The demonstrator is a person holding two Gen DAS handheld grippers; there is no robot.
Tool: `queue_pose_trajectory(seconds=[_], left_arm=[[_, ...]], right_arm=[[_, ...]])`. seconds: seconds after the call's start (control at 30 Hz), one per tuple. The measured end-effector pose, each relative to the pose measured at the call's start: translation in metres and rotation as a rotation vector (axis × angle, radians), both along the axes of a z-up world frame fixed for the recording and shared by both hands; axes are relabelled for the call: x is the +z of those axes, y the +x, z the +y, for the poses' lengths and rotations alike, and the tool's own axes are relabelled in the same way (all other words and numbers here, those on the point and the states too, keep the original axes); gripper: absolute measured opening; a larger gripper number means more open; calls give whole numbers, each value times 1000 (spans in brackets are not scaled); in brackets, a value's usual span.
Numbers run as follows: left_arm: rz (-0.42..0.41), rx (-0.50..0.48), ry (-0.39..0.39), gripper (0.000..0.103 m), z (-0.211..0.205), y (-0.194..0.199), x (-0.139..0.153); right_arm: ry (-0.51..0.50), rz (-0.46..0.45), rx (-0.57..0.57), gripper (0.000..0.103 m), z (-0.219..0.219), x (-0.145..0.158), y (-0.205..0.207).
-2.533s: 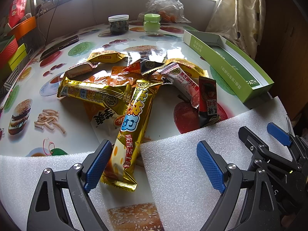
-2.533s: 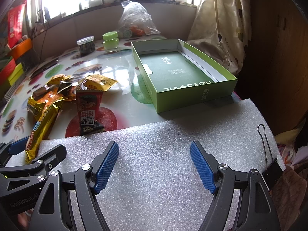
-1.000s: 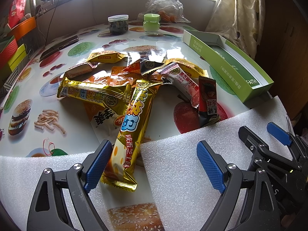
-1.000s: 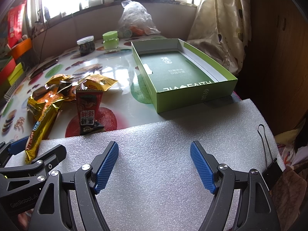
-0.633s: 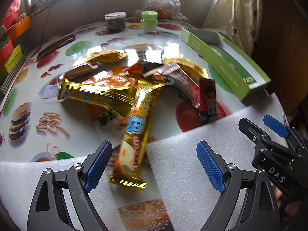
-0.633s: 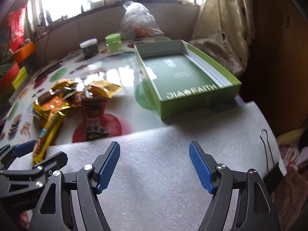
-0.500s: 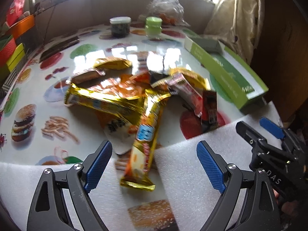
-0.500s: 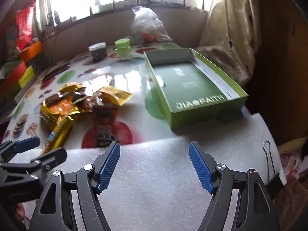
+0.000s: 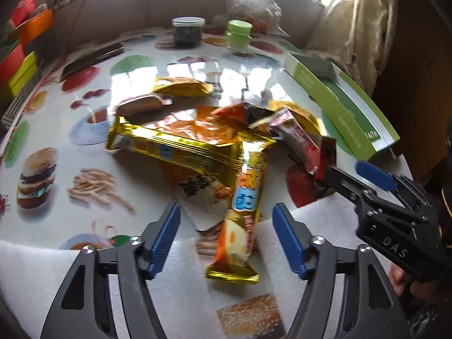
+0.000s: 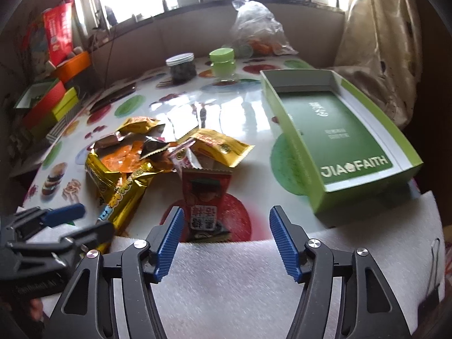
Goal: Organize snacks
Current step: 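Grasp the yellow snack bar with the left tool while the right tool grasps the small red packet, then carry the yellow bar and red packet with both tools over the green box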
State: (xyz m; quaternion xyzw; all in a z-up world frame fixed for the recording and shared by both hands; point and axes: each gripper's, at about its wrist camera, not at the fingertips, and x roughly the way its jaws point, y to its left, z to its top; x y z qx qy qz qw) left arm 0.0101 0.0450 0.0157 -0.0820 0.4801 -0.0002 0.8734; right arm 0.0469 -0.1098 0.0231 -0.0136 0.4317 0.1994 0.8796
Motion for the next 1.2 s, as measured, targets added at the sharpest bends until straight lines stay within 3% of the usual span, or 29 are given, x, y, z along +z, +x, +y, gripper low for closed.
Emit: queue_pose_trajectory(seconds=[0.23,0.37,0.43,0.8,1.2], left_arm=[[17,-17,-1,46,-7,7,-5],[19,-24,-6,38,-7,11,-5],[20,-29,-1,27,-9,12,-5],[-8,-5,-32,24,-2,17,4],[-74,-6,-57,24,-2,31,34]], right_arm=[[0,30,27,48,6,-5,5],[14,36,45,30,8,-6,6],[14,36,50,27,9,-6,7],[67,-4,41,23,7,5,9],[124,-43,-5,23,-8,30,23]])
